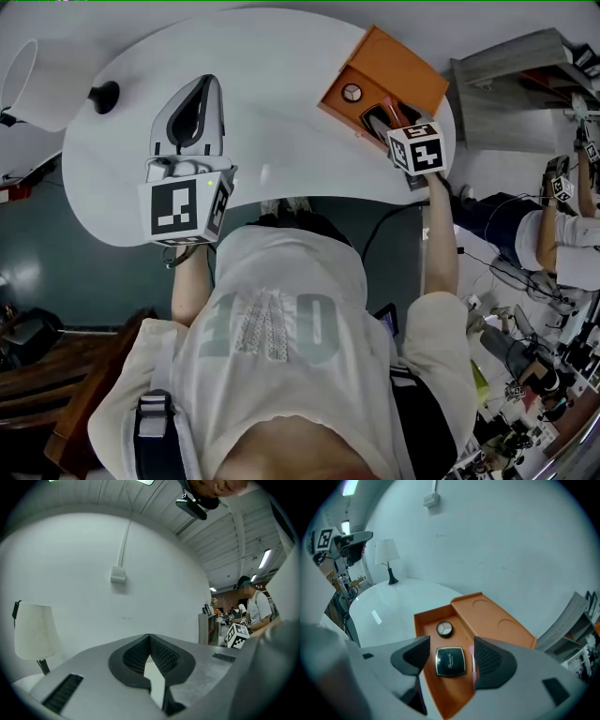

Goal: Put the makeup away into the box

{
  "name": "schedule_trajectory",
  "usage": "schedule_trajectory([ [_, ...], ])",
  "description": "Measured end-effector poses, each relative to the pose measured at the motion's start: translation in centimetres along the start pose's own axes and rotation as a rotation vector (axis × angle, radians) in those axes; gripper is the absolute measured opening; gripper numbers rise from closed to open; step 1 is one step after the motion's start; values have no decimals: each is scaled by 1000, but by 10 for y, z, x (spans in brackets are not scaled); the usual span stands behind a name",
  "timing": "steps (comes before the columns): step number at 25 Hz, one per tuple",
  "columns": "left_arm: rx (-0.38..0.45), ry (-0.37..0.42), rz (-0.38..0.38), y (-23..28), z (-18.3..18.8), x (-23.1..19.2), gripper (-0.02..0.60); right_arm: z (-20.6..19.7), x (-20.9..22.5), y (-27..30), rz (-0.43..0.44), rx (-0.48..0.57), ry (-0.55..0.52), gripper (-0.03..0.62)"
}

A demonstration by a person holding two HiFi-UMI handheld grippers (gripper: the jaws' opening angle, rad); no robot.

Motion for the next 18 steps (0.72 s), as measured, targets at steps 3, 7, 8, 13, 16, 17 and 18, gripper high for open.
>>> schedule_trajectory([
  [3,9,-3,4,0,2,2,6,41,-1,-17,-39,144,-18,260],
  [7,28,-1,7,-1,8,5,6,119,-7,-60,-197,494,-83,3],
  [8,38,3,6,-2,12,7,6,137,-11,-73,-227,593,-87,3],
  [13,122,3,26,-7,38,8,6,200,-51,-127,-254,954,46,3],
  [16,171,6,39,-7,47,9,6,215,-81,-136,-259,1019,55,3],
  [17,177,9,42,-7,49,9,6,218,-93,-137,-258,1025,45,3],
  [18,181,13,47,-8,51,10,6,220,-104,-136,-255,1026,32,5],
])
Point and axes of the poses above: the fingertips, and each gripper's own axes: y forward along the fingers, x to its right, z out of its top, the point moved 7 cm from there along -y, backward along the fingers, and after that the axes turned 12 degrees about x, right-handed, at the moved point
